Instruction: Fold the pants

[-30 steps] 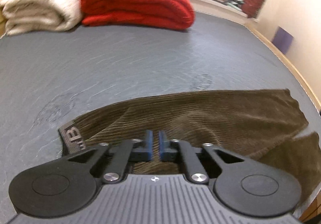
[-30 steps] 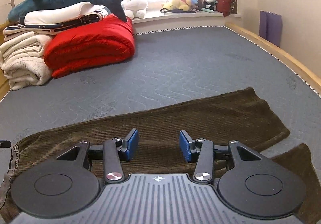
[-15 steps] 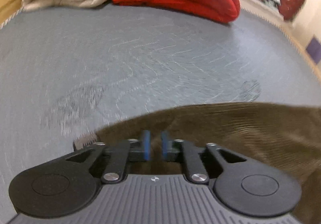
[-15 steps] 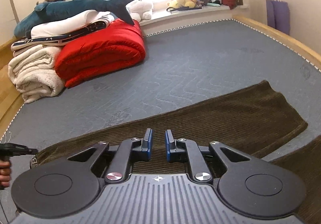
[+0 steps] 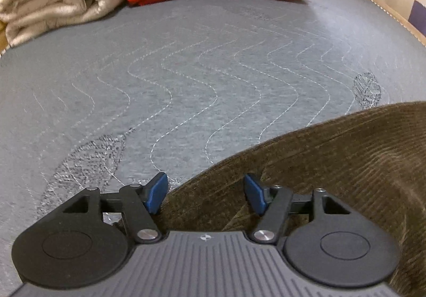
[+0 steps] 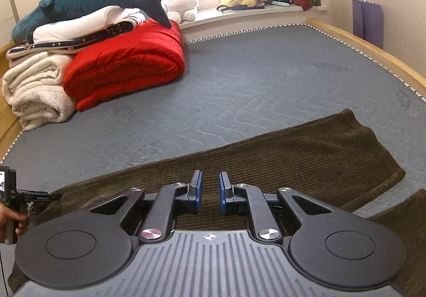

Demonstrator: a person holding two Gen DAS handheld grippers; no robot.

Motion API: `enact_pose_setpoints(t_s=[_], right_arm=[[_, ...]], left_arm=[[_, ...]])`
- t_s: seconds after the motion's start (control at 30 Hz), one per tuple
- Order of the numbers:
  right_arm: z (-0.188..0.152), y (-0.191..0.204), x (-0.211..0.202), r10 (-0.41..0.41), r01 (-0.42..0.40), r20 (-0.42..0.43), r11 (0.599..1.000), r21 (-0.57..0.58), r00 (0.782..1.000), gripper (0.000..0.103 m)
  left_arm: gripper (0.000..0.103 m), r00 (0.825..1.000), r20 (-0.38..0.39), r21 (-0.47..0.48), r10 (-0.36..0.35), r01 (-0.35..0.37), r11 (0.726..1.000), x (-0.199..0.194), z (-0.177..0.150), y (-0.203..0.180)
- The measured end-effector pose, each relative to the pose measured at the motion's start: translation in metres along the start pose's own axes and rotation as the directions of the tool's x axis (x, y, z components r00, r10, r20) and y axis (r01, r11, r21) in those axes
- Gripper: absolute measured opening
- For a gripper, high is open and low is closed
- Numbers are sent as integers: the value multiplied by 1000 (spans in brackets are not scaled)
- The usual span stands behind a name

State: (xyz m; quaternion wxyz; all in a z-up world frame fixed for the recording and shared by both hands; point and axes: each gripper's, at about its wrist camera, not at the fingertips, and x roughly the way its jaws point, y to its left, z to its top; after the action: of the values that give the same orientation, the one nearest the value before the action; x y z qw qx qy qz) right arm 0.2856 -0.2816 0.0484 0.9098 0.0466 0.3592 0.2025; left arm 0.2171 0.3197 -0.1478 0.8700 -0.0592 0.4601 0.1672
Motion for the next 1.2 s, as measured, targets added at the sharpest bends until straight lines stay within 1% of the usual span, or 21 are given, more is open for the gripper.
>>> enact_pose_setpoints(t_s=[0.13,0.2,0.27,0.33,0.37,0.47,0.53,0.57,0.63,0.73,0.83,0.9,0.93,0.97,1.0,1.03,1.07,1.1,1.13,1.17,1.2], right_arm=[[1,0,4,-8,9,-8,1000,4,1000,14],[1,1,6,-12,12,-13,1000,3,1000,14],[0,2,7,-16,16,-16,1000,-3,1000,14],[0,2,7,-29,29,-16,1000,-11,999,14],[0,1,7,-37,37,-16,999,-9,999,14],[1,-7,6,-58,58,-17,998,18,998,14],[0,-14,5,-72,73,-23,996,47,997,14],[0,-18,5,-74,76,-26,995,67,997,14],[-3,-25,3,-75,79,-35,991,110,997,14],[-5,-35,-5,-71,76,-35,982,171,997,14],[-10,-45,-16,-60,66,-30,968,242,998,14],[-16,-52,-25,-56,62,-27,959,276,998,14],[-19,-55,-30,-57,62,-24,957,284,998,14],[-22,-58,-34,-60,64,-23,956,287,998,14],[-25,-61,-38,-63,68,-26,955,288,998,14],[-27,-64,-41,-66,71,-29,955,288,997,14],[-30,-68,-44,-70,77,-33,955,288,997,14],[-32,-71,-46,-78,85,-37,953,289,996,14],[-35,-76,-48,-88,96,-42,951,294,995,14],[-37,-80,-49,-95,105,-47,948,302,994,14],[-39,-86,-51,-101,112,-53,942,317,994,14]], left_arm=[[69,1000,6,21,-19,19,1000,3,0,5],[58,999,3,30,-40,40,999,1,1,2],[33,998,-5,51,-63,63,997,-2,3,-2],[21,999,-3,103,-40,40,994,-9,5,-11],[17,1000,0,128,-26,26,991,-15,5,-16],[12,1000,20,180,-22,18,983,-42,5,-26],[11,998,39,211,-44,35,977,-69,-1,-34],[11,997,54,248,-54,39,968,-87,-5,-39],[10,994,78,323,-71,43,945,-123,-20,-49],[9,990,82,417,-119,74,906,-182,-58,-63],[8,984,53,446,-168,127,886,-234,-113,-66],[7,985,21,461,-169,140,876,-251,-152,-69],[7,988,-3,464,-157,140,875,-254,-170,-70],[7,990,-18,460,-142,134,878,-254,-185,-71],[7,991,-22,445,-130,127,887,-254,-195,-71],[7,991,-24,411,-134,132,902,-255,-201,-68],[10,988,-19,362,-156,152,920,-259,-204,-63],[13,983,2,292,-182,173,940,-263,-203,-54],[27,977,34,189,-211,202,961,-268,-203,-42],[34,967,53,76,-250,246,966,-270,-205,-30],[34,955,62,-25,-291,293,956,-268,-209,-20]])
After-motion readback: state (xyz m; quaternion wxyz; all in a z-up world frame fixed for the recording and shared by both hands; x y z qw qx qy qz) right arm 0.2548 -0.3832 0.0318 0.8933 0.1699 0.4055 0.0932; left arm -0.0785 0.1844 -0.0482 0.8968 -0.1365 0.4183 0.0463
